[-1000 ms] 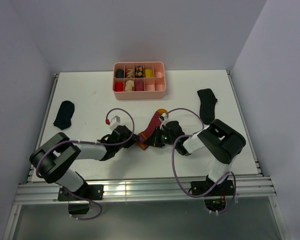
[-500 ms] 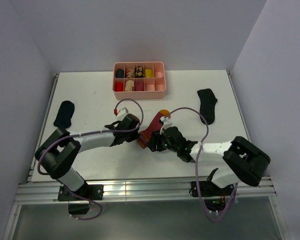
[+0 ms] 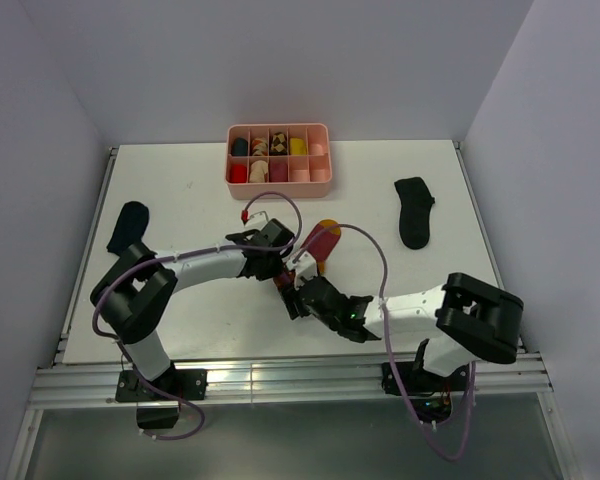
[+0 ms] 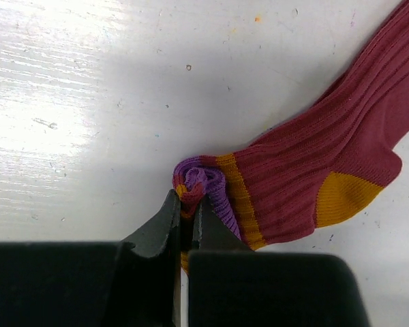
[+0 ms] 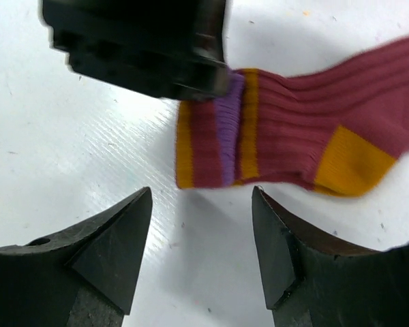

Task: Roll the socks
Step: Roll the sock at the center of the board.

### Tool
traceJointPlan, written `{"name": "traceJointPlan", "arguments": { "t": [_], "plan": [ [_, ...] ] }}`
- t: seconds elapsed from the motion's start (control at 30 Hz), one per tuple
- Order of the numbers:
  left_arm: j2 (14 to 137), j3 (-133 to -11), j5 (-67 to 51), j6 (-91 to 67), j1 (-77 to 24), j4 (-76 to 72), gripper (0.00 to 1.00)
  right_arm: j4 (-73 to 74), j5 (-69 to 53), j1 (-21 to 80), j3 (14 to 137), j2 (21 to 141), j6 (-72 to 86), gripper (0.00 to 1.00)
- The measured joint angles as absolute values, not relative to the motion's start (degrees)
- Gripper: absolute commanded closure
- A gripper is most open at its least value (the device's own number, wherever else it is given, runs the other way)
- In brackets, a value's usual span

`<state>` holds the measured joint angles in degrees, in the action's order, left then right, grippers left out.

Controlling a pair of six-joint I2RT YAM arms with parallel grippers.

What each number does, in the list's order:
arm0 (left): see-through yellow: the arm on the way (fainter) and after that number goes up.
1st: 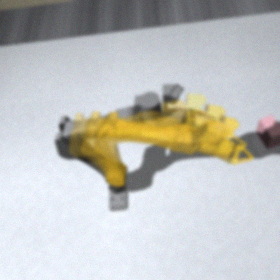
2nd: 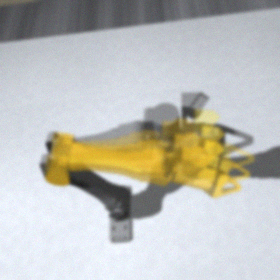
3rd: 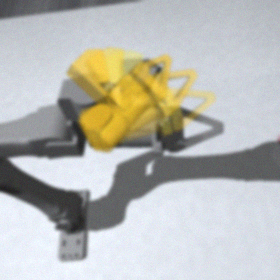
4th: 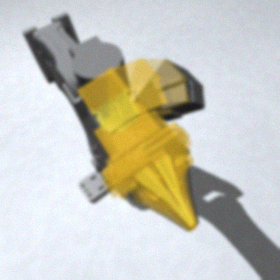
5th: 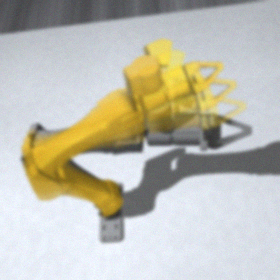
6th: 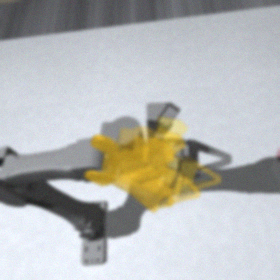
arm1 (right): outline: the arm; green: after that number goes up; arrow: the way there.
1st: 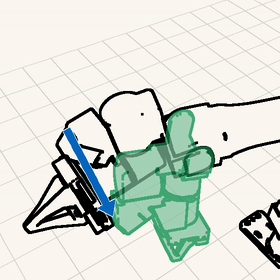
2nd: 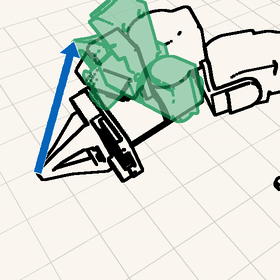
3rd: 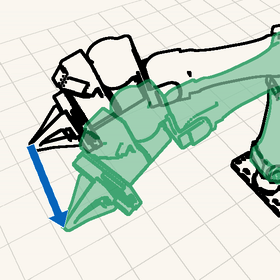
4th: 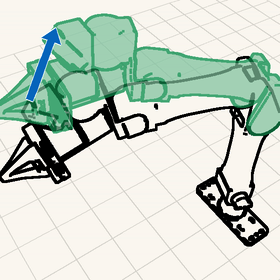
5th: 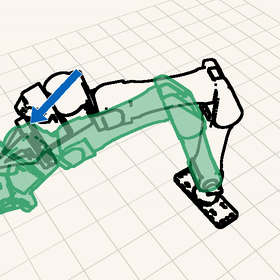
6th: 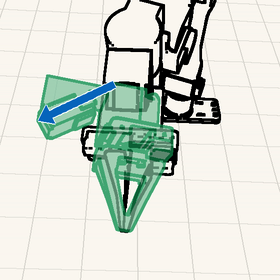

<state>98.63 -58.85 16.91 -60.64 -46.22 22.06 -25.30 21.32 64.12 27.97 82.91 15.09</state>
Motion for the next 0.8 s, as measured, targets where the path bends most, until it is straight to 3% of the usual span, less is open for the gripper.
{"name": "traceJointPlan", "arguments": {
  "t": [0.53, 0.63, 0.7, 0.73, 0.8],
  "plan": [
    [99.4, -60.0, 14.8, -59.2, -45.6, 23.4, 1.0, -27.4, 32.9, 70.3, 36.4, 98.6, 6.2, 0.39],
    [99.6, -60.1, 14.7, -59.2, -45.6, 23.4, 1.0, -29.1, 34.6, 70.3, 36.4, 99.8, 5.9, 0.51],
    [99.7, -60.2, 14.6, -59.1, -45.6, 23.4, 0.99, -29.8, 35.7, 70.4, 36.4, 100.2, 5.6, 0.65],
    [99.8, -60.2, 14.7, -59.1, -45.6, 23.4, 1.0, -30.1, 36.4, 70.4, 36.4, 100.4, 5.5, 0.79],
    [99.8, -60.2, 14.7, -59.1, -45.6, 23.2, 0.96, -30.7, 37.1, 70.4, 36.3, 100.5, 5.3, 0.92]
  ]
}}
